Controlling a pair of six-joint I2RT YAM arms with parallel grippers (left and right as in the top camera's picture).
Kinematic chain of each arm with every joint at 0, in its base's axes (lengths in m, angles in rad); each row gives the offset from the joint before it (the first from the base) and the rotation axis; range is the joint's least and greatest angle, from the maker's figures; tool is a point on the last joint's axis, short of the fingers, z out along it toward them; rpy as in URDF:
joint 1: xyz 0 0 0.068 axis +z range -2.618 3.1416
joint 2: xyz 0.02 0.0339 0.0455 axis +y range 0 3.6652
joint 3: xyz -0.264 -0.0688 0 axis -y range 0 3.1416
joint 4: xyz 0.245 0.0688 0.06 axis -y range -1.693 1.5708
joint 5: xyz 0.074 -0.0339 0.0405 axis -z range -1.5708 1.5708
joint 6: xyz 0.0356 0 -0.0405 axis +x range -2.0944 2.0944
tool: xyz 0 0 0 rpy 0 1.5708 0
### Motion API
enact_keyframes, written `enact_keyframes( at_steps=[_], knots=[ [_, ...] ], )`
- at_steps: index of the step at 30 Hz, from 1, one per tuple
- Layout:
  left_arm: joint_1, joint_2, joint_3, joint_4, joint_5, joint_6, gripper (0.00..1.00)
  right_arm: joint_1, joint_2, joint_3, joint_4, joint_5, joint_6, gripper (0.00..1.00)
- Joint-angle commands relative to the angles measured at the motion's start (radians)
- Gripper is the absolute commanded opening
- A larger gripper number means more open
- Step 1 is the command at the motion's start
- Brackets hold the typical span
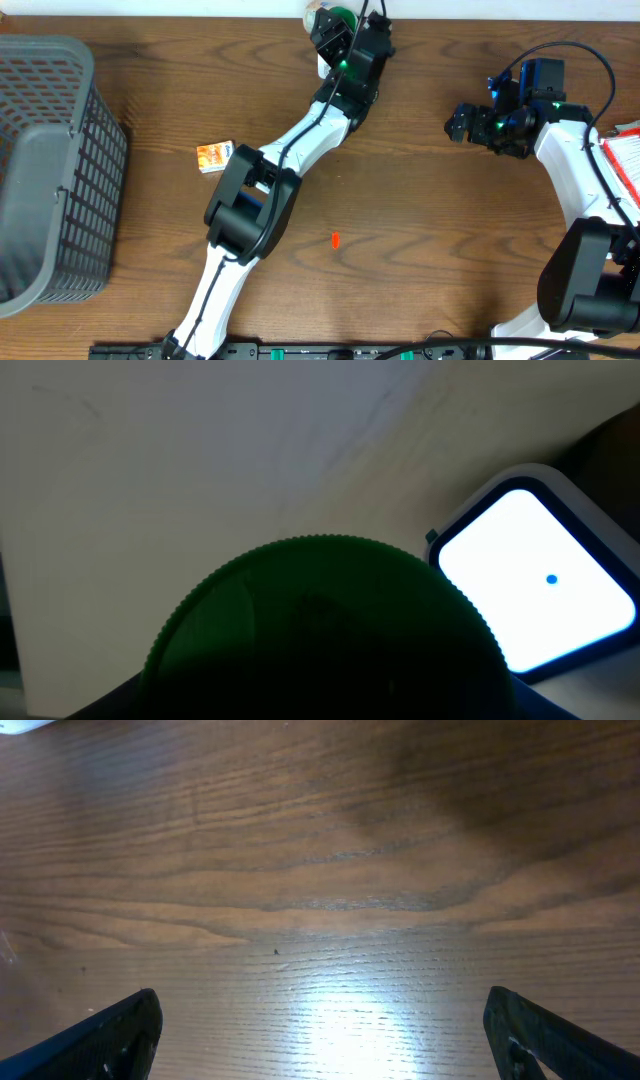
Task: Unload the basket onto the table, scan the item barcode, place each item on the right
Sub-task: 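Hold the jar over the scanner window with the left gripper, then carry the jar right and set it down with the left gripper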
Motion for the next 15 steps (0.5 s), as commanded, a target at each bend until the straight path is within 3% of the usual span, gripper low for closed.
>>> enact_keyframes(
  at_steps=[1,5,10,15],
  knots=[
    [-0.014,-0.127,0.039,-0.061,-0.054,-0.117,0.28,-0.003,0.006,-0.002,0.002,0.006,-0.015,0.99],
    [-0.026,-0.205,0.039,-0.25,0.008,-0.299,0.28,-0.004,0.006,-0.002,0.0,0.01,-0.015,0.99],
    [-0.024,-0.314,0.039,-0.493,0.248,-0.523,0.28,-0.006,0.006,-0.002,-0.01,0.01,-0.015,0.99],
    [-0.026,-0.386,0.039,-0.608,0.405,-0.602,0.28,-0.032,0.005,-0.002,-0.021,0.009,-0.014,0.99]
  ],
)
